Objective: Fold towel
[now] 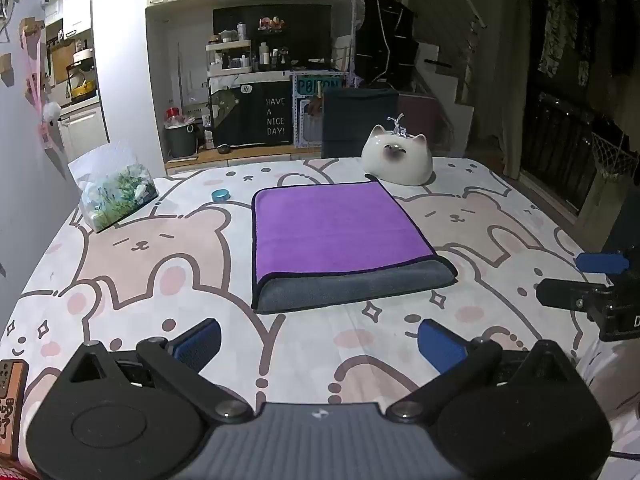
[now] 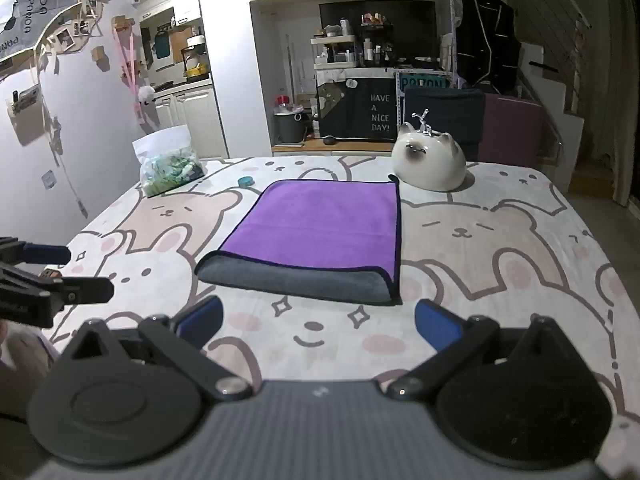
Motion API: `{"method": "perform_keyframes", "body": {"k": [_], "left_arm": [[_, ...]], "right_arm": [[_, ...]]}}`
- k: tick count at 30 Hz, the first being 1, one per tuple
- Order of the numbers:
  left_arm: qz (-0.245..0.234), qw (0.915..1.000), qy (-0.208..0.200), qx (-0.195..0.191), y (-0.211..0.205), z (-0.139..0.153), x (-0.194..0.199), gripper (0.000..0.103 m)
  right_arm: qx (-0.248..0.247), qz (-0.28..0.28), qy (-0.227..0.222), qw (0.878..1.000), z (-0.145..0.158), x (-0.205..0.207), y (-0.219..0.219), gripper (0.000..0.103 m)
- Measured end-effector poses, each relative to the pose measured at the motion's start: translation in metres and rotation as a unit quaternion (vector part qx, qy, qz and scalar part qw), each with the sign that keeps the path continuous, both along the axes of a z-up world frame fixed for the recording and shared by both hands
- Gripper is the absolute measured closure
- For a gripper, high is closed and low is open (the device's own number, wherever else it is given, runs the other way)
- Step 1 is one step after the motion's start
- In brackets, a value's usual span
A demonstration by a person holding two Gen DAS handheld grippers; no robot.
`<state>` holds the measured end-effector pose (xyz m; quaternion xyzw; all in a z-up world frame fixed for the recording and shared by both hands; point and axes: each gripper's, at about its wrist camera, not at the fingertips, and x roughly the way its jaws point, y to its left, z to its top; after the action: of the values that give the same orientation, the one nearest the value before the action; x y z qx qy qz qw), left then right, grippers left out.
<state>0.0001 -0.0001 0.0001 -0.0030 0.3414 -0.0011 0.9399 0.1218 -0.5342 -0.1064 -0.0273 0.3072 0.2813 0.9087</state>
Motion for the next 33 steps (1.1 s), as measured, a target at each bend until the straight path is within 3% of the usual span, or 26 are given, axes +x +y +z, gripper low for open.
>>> {"method": "perform_keyframes", "body": {"k": [33], "left_arm": [[0.001,1.0,-0.001,-0.004,0.0003,0.0001,0.0001,0.0]], "right_arm": [[0.0,-0.001,0.001,1.0,-0.0008,-0.0017,0.0011,0.0]]}}
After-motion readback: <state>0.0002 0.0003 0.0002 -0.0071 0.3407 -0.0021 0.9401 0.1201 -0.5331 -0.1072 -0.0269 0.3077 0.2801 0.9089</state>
